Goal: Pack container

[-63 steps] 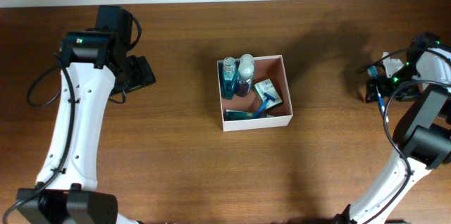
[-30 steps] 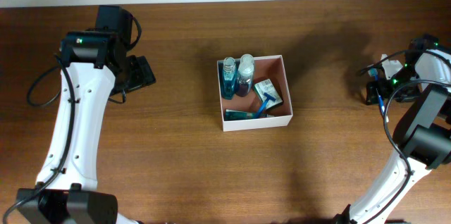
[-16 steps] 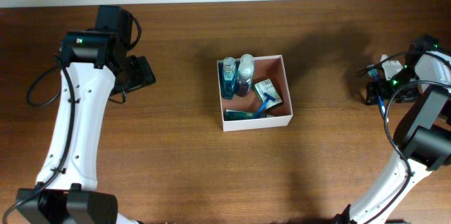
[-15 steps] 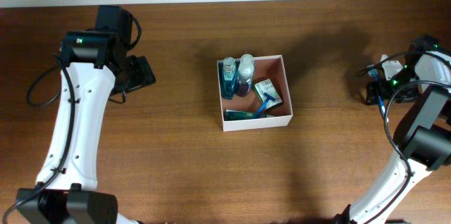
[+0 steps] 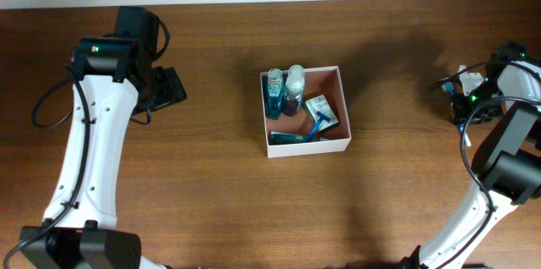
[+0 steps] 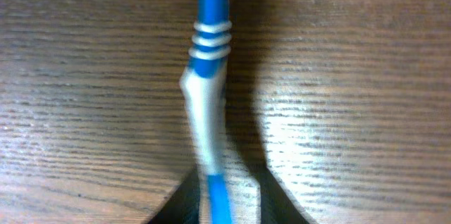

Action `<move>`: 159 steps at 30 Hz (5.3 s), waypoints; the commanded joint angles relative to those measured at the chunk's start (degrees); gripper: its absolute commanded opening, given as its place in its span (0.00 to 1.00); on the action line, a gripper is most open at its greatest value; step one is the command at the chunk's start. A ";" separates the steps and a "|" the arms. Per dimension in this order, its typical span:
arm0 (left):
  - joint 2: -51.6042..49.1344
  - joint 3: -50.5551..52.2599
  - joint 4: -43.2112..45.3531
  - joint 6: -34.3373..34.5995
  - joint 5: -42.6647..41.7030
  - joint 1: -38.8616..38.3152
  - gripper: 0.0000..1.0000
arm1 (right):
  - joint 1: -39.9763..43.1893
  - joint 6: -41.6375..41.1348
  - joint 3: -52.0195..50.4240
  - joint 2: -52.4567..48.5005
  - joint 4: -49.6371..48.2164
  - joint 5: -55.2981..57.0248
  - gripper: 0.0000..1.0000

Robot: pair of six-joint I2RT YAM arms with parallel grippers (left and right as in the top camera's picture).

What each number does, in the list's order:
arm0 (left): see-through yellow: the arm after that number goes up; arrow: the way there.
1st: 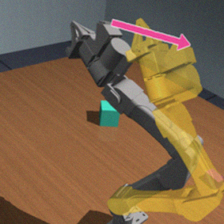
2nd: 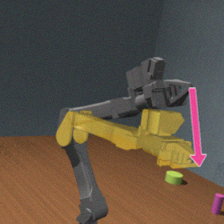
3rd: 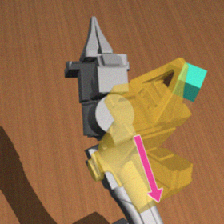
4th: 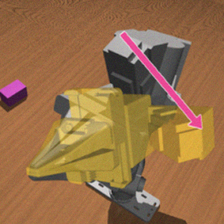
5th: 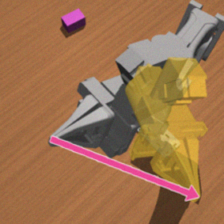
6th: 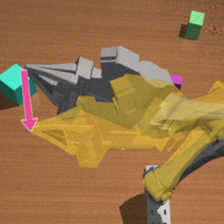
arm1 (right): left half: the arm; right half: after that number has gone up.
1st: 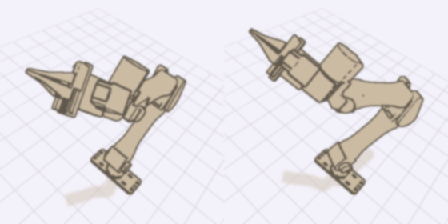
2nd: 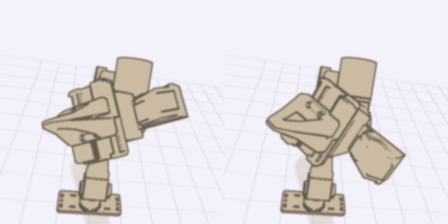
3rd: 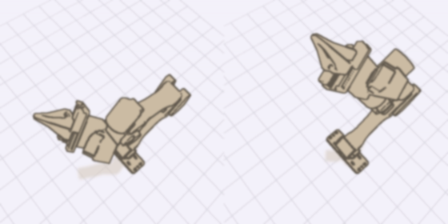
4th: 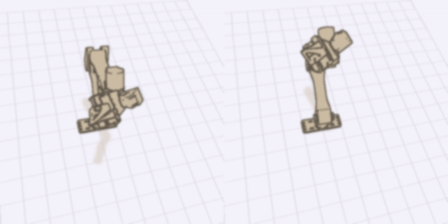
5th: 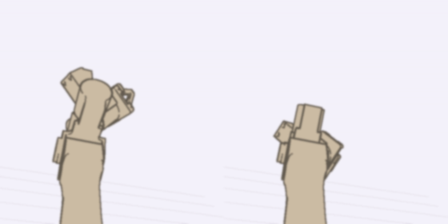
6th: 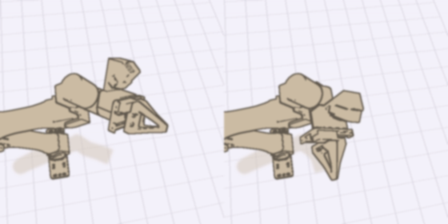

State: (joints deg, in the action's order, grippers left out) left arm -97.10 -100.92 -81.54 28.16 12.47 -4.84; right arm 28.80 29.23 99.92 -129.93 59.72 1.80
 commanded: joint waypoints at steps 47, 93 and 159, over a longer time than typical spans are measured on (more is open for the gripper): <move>-0.44 0.24 0.11 0.52 0.44 0.13 0.99 | -27.19 -30.42 40.50 -1.60 37.64 -39.50 0.04; -0.44 0.24 0.11 0.52 0.44 0.13 0.99 | -46.05 -66.64 13.11 14.16 24.57 -16.13 0.04; -0.44 0.24 0.11 0.52 0.44 0.13 0.99 | -26.77 -48.43 15.54 21.51 37.64 -4.13 0.39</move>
State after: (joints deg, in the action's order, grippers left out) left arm -97.10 -100.92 -81.54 28.16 12.47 -4.84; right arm 0.84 -24.40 114.13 -111.31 97.08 -4.14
